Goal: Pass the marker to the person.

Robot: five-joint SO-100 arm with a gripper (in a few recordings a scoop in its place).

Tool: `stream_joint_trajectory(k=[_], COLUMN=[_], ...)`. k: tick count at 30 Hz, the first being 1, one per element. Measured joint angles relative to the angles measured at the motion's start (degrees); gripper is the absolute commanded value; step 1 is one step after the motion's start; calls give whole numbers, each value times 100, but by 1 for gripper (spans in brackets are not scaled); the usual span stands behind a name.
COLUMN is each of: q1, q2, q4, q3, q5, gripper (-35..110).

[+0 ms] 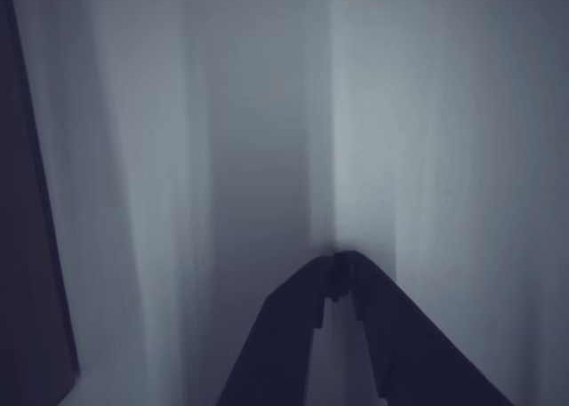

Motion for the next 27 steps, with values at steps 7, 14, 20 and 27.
stream_joint_trajectory(k=[7, 14, 20, 27], q1=[97, 105, 105, 105], q2=[0, 0, 0, 0], q4=[0, 0, 0, 0], q3=[0, 0, 0, 0], q5=[0, 0, 0, 0], gripper=[-5, -5, -5, -4])
